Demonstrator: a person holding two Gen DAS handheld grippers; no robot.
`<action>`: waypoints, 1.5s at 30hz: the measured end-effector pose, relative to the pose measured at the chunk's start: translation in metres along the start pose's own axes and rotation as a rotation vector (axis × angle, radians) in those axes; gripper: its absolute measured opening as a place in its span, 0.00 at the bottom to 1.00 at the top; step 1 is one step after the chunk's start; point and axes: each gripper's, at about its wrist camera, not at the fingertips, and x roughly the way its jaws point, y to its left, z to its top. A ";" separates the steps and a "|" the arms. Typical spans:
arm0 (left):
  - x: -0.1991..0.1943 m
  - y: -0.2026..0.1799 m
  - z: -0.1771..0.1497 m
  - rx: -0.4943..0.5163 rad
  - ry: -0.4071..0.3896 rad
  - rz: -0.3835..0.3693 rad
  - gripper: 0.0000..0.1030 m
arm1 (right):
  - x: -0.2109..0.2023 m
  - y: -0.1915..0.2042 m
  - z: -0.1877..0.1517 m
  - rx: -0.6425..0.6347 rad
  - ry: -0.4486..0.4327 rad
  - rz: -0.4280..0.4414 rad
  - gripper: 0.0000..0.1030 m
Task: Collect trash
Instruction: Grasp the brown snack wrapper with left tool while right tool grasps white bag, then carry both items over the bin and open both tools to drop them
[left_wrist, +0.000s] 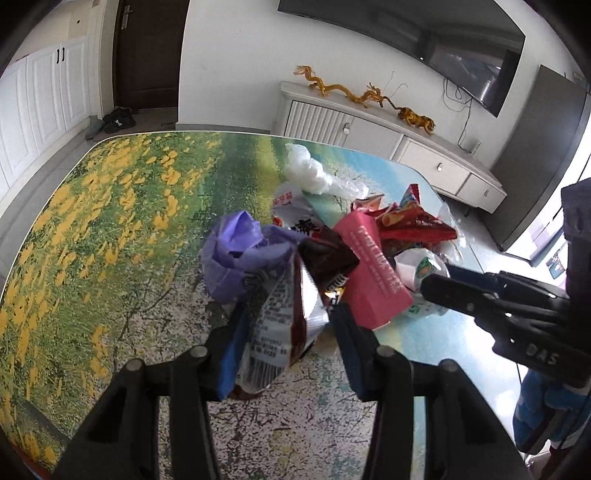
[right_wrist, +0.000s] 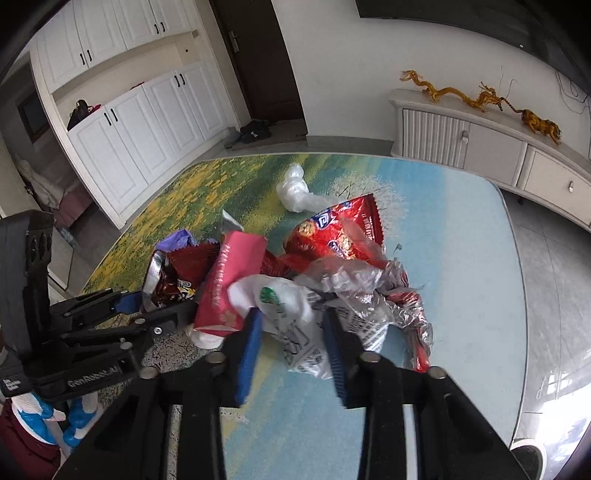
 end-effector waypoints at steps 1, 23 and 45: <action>-0.002 0.000 -0.001 0.001 -0.003 -0.003 0.37 | 0.000 0.001 -0.001 0.001 0.003 0.007 0.16; -0.105 -0.004 -0.012 -0.020 -0.143 -0.110 0.25 | -0.123 0.017 -0.029 0.157 -0.255 0.266 0.10; -0.118 -0.247 0.007 0.353 -0.116 -0.357 0.25 | -0.295 -0.127 -0.146 0.519 -0.540 -0.175 0.10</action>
